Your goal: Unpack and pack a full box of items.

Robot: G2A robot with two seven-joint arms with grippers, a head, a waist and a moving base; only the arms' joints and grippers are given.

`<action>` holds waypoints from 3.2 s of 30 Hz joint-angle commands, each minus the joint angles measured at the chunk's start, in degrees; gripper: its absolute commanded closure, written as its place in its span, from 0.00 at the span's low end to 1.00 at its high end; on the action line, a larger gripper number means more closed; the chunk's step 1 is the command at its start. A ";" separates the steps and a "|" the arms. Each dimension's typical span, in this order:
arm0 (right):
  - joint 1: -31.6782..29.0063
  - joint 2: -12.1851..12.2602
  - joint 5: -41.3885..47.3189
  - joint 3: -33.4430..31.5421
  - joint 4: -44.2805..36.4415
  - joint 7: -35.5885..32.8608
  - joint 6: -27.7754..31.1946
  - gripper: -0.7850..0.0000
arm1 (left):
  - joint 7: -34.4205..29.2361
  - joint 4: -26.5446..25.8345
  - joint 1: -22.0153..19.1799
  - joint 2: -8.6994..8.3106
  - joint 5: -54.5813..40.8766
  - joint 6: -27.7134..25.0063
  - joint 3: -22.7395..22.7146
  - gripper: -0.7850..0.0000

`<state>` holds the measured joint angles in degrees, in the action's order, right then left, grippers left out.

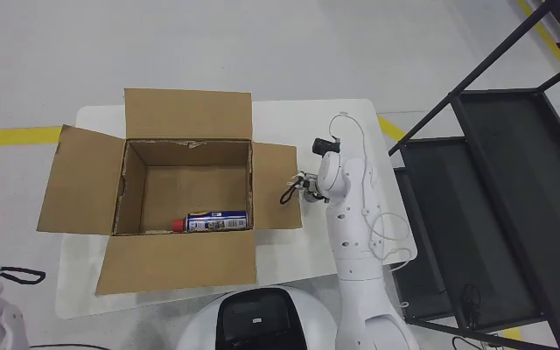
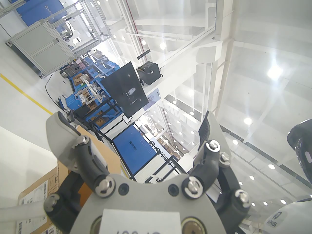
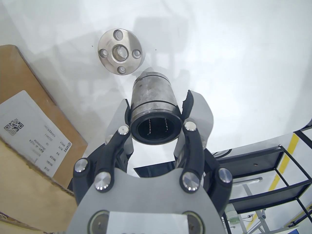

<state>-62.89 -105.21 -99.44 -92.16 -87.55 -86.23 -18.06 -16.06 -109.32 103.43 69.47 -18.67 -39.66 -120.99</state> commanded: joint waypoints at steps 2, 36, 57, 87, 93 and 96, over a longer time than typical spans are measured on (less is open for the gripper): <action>0.14 0.08 0.86 -1.02 0.71 0.71 -0.72 1.00 | 0.00 0.00 0.00 0.00 0.00 0.00 0.00 0.00; 3.65 -0.52 -0.15 -6.53 7.59 1.72 -1.74 0.56 | 0.00 0.00 0.00 0.00 0.00 0.00 0.00 0.00; -4.58 0.84 1.42 -0.09 -16.07 1.52 -1.53 0.00 | 0.00 0.00 0.00 0.00 0.00 0.00 0.00 0.00; -10.94 3.18 -4.39 23.89 -34.87 14.68 4.05 0.00 | 0.00 0.00 0.00 0.00 0.00 0.00 0.00 0.00; -10.94 3.18 -4.39 23.89 -34.87 14.68 4.05 0.00 | 0.00 0.00 0.00 0.00 0.00 0.00 0.00 0.00; -11.27 3.60 -1.17 26.26 -33.05 15.95 8.83 0.00 | 0.00 0.00 0.00 0.00 0.00 0.00 0.00 0.00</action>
<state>-74.11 -101.77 -102.35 -67.08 -121.22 -70.76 -12.24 -16.06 -109.32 103.43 69.47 -18.67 -39.66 -120.99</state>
